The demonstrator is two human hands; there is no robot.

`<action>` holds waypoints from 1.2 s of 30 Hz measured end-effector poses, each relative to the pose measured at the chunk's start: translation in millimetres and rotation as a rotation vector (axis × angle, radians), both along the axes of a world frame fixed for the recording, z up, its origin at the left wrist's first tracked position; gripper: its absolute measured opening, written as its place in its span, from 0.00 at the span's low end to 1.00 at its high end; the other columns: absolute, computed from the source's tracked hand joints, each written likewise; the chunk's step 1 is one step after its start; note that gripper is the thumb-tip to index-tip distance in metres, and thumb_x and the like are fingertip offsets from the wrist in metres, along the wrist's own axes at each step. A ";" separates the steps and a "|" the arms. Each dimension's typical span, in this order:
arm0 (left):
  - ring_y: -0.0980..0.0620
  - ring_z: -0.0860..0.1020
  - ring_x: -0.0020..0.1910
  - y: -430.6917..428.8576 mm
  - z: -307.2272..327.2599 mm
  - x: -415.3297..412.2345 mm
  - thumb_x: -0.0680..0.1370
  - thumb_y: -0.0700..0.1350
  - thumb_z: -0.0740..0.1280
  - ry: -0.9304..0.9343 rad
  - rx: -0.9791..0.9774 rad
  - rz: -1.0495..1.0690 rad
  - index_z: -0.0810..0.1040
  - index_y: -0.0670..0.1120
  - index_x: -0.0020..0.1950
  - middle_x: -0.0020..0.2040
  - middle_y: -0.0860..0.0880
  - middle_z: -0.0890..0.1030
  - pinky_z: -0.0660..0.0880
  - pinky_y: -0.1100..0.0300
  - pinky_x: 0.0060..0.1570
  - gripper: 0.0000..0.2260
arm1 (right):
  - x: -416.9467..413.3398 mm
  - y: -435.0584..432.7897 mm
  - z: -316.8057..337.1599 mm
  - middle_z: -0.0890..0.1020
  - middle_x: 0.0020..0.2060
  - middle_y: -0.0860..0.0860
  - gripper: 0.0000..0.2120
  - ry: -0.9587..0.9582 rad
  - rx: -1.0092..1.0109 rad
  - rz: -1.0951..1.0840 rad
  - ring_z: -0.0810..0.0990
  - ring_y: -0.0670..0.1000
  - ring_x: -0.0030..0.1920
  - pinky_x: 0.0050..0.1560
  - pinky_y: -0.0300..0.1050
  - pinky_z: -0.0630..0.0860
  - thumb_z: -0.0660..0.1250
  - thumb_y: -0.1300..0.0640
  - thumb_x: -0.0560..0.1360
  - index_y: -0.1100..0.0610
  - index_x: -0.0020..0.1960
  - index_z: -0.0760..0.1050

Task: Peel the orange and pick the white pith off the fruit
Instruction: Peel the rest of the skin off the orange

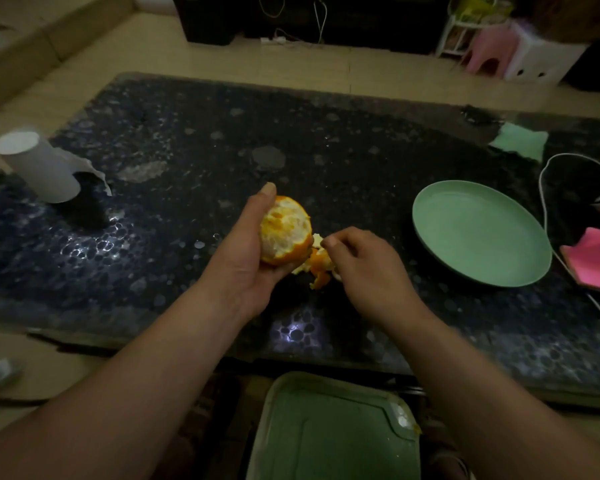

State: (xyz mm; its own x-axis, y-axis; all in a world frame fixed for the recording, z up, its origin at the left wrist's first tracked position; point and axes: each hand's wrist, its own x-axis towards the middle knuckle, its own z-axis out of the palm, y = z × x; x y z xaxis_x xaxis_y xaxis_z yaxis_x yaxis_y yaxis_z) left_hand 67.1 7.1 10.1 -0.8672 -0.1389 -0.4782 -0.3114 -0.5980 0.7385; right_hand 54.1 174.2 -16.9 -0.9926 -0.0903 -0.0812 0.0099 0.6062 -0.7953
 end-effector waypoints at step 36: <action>0.51 0.84 0.39 5.6 6.2 5.9 0.72 0.51 0.76 0.335 -0.287 -0.224 0.80 0.46 0.59 0.41 0.49 0.85 0.79 0.56 0.35 0.19 | 23.7 -12.9 23.5 0.81 0.37 0.54 0.14 -0.542 -0.704 0.218 0.76 0.48 0.31 0.27 0.40 0.68 0.58 0.53 0.87 0.61 0.55 0.79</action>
